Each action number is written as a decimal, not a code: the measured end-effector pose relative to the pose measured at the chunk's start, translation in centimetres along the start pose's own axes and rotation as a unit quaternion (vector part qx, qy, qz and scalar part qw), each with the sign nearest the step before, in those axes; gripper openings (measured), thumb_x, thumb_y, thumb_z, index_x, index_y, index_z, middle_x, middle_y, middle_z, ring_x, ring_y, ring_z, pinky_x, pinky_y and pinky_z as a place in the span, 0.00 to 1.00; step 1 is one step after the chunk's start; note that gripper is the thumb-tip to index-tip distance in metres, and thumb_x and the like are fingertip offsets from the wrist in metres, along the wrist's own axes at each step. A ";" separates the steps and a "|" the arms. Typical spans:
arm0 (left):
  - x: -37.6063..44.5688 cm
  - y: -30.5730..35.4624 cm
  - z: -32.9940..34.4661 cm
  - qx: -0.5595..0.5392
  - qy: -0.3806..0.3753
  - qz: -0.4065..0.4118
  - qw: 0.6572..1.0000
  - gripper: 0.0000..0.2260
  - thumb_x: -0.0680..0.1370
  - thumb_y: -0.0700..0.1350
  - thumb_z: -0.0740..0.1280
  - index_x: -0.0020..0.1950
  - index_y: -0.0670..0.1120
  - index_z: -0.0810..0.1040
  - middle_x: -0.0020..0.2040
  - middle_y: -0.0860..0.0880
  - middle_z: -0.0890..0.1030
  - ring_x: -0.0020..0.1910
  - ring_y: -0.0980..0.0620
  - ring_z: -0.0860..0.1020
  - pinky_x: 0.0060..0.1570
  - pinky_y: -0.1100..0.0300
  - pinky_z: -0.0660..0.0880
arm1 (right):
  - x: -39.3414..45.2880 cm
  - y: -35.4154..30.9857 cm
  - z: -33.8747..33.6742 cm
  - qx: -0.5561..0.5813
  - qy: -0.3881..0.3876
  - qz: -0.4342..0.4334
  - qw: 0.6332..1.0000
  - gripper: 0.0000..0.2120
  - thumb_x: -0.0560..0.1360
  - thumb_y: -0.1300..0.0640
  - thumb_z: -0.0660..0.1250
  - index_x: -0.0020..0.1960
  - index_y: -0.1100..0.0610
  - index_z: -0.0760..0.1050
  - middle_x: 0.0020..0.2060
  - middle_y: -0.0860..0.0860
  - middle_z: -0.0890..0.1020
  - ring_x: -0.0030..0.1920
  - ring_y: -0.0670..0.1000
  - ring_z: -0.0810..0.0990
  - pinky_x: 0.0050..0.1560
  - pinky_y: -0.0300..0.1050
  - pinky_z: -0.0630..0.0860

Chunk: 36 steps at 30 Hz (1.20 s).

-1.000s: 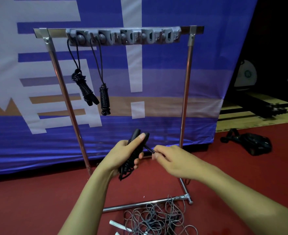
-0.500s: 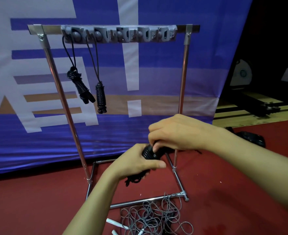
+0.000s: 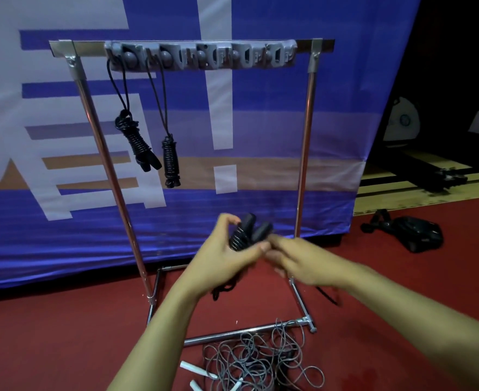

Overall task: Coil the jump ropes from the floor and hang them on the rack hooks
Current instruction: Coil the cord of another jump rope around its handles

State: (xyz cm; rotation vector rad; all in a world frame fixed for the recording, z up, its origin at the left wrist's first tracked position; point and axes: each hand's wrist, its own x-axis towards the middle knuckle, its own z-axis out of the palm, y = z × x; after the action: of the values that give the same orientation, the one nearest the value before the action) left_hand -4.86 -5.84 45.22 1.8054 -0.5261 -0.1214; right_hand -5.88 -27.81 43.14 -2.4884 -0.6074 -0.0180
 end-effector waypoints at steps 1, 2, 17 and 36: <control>0.2 -0.2 -0.6 -0.029 0.016 0.002 0.999 0.21 0.76 0.51 0.77 0.60 0.52 0.68 0.32 0.51 0.80 0.29 0.49 0.74 0.30 0.55 0.72 | -0.8 -0.3 0.5 0.006 -0.007 0.002 1.000 0.06 0.85 0.53 0.58 0.51 0.50 0.71 0.35 0.47 0.78 0.35 0.43 0.76 0.42 0.40 0.73; 0.4 -0.3 -1.2 -0.042 0.017 0.007 0.999 0.19 0.77 0.51 0.76 0.59 0.52 0.69 0.32 0.49 0.78 0.28 0.48 0.73 0.29 0.54 0.72 | -1.6 -0.6 0.9 0.011 -0.008 -0.001 1.000 0.06 0.86 0.55 0.57 0.52 0.50 0.71 0.35 0.46 0.75 0.34 0.43 0.73 0.40 0.39 0.71; 1.7 -1.5 0.9 -0.053 0.047 -0.028 0.997 0.15 0.80 0.51 0.71 0.52 0.42 0.71 0.36 0.44 0.80 0.29 0.48 0.77 0.31 0.52 0.76 | -4.8 -6.1 -2.7 -0.312 0.077 -0.008 0.947 0.20 0.81 0.36 0.42 0.55 0.46 0.67 0.50 0.45 0.81 0.51 0.56 0.82 0.43 0.52 0.72; 1.0 -0.5 0.9 -0.037 -0.076 0.002 0.996 0.17 0.81 0.55 0.68 0.54 0.41 0.70 0.38 0.46 0.79 0.33 0.50 0.78 0.34 0.57 0.76 | -3.2 -8.8 -6.3 -0.373 0.098 -0.114 0.916 0.20 0.81 0.41 0.46 0.54 0.48 0.75 0.46 0.46 0.77 0.39 0.55 0.82 0.30 0.48 0.70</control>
State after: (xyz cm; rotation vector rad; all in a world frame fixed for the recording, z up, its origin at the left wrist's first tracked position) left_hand -4.15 -6.92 44.65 1.7314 -0.6244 -0.2740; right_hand -11.79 -26.10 52.55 -3.0550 -0.9293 -0.7032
